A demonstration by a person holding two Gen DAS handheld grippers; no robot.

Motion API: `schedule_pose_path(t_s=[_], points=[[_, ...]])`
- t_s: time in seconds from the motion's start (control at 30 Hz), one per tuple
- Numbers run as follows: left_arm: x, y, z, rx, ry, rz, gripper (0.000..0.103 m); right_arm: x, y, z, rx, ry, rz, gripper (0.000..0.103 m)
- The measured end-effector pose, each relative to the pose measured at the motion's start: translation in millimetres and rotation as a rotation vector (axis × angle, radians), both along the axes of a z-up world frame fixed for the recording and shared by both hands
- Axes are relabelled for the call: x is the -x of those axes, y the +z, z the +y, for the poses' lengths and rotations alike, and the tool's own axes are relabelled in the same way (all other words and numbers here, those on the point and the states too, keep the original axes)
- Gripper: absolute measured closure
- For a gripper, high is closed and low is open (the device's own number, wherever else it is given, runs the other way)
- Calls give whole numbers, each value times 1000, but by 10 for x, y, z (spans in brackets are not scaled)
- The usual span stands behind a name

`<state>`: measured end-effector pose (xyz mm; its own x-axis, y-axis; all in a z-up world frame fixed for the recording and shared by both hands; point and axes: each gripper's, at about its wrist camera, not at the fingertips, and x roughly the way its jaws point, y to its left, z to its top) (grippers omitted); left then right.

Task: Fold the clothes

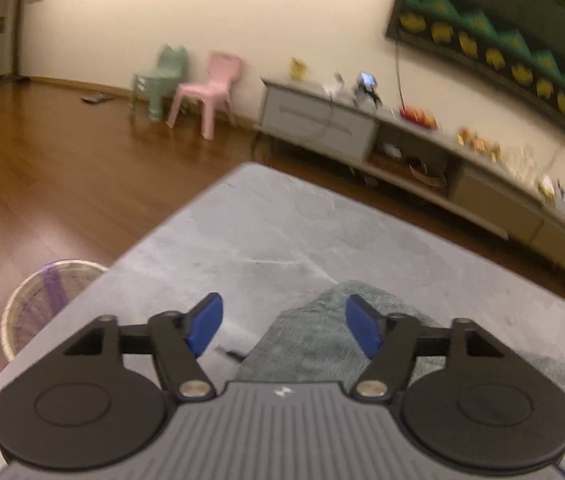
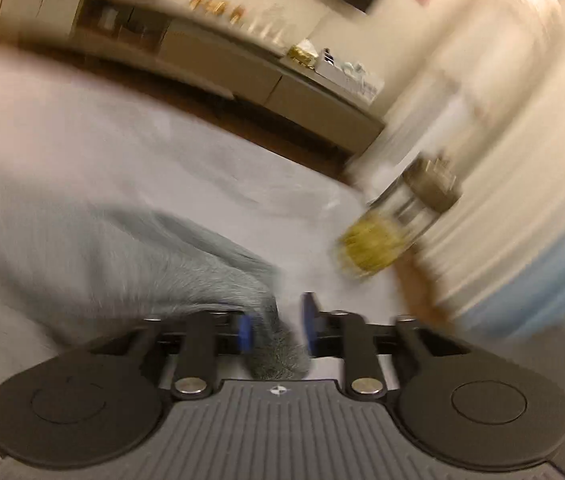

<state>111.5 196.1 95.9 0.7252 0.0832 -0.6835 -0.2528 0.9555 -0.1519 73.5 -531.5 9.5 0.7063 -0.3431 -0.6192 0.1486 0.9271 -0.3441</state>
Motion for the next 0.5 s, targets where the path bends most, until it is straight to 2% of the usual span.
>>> schedule_pose_path(t_s=[0.07, 0.13, 0.17, 0.23, 0.3, 0.33, 0.37, 0.5], points=[[-410, -82, -111, -4, -79, 84, 21, 55, 174, 232, -137, 46, -55, 47], [-765, -241, -260, -11, -129, 171, 19, 51, 342, 461, -255, 104, -89, 35], [-891, -335, -332, -30, -136, 207, 20, 74, 414, 596, -306, 136, -98, 31], [-1116, -526, -472, -78, -144, 276, 20, 148, 417, 851, -371, 189, -101, 30], [-1161, -638, -519, -91, -140, 282, 58, 211, 435, 1063, -402, 221, -96, 29], [-1153, -671, -514, -78, -141, 275, 98, 229, 402, 1143, -412, 234, -86, 29], [-1104, -643, -502, -65, -137, 242, 99, 261, 417, 1217, -414, 242, -76, 29], [-291, -7, -665, 4, -280, -44, 99, 249, 442, 1300, -344, 292, -55, 30]])
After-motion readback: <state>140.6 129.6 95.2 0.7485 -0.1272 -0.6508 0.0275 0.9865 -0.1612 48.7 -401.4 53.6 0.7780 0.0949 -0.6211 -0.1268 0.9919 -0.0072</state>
